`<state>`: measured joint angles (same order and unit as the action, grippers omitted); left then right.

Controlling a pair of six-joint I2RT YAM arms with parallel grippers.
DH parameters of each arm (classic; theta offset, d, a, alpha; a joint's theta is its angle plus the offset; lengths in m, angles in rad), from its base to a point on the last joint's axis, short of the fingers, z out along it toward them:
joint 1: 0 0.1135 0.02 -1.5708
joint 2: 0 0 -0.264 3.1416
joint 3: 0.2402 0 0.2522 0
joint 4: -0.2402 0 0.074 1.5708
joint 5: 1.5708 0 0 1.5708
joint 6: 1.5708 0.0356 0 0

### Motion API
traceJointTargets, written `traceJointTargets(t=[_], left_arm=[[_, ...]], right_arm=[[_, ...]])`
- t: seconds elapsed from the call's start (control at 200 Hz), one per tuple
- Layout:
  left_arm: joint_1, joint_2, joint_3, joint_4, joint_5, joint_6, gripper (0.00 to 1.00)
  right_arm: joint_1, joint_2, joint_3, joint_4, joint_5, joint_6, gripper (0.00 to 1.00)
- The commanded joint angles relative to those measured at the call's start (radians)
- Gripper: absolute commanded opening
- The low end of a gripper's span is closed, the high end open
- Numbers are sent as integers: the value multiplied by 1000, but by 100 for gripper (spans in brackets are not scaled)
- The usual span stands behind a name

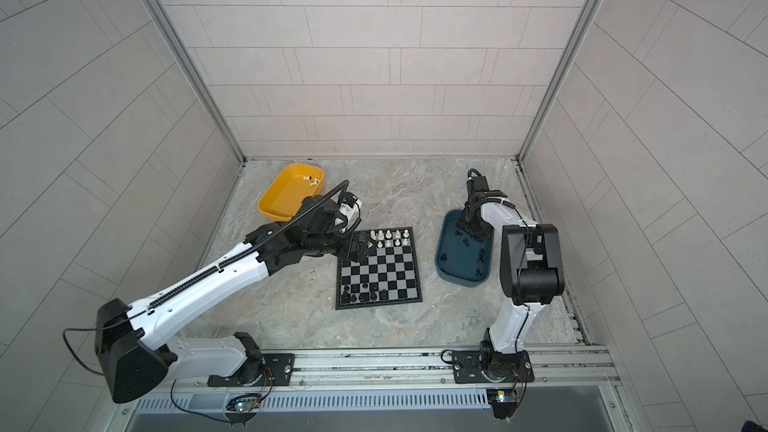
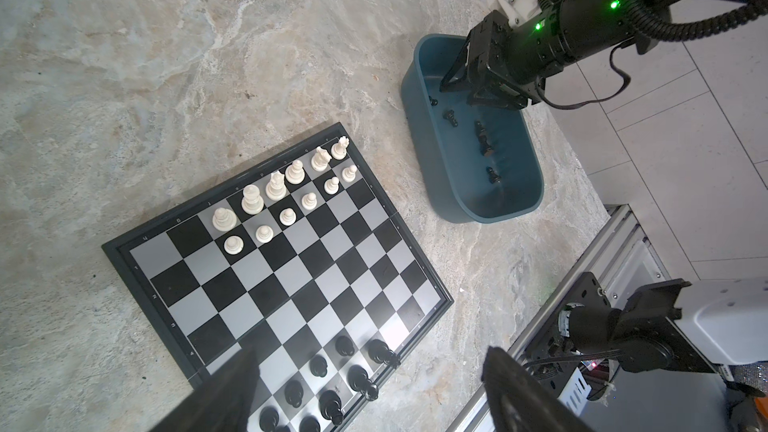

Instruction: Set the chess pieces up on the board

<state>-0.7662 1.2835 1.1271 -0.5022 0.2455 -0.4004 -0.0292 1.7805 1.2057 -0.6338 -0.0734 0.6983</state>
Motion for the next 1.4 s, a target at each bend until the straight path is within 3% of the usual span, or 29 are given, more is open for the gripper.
traceJointTargets(t=[0.0,0.26,0.44,0.67,0.916,1.161,1.396], left_arm=[[-2,-23,-10,16,8,-5,91],[-1,-25,-11,19,16,-8,91],[-2,-29,-12,21,19,-9,91],[-1,-32,-12,25,23,-9,91],[1,-34,-10,25,35,-7,100],[2,-30,-13,31,38,-10,100],[4,-30,-13,31,37,-12,100]], right_arm=[[24,-20,-15,-64,43,-154,57],[47,-57,-87,-36,48,-250,57],[48,-35,-73,-40,96,-255,53],[48,22,-13,-58,114,-271,42],[49,29,-11,-53,71,-281,43],[49,35,-45,-47,58,-279,44],[40,31,-51,-49,91,-269,34]])
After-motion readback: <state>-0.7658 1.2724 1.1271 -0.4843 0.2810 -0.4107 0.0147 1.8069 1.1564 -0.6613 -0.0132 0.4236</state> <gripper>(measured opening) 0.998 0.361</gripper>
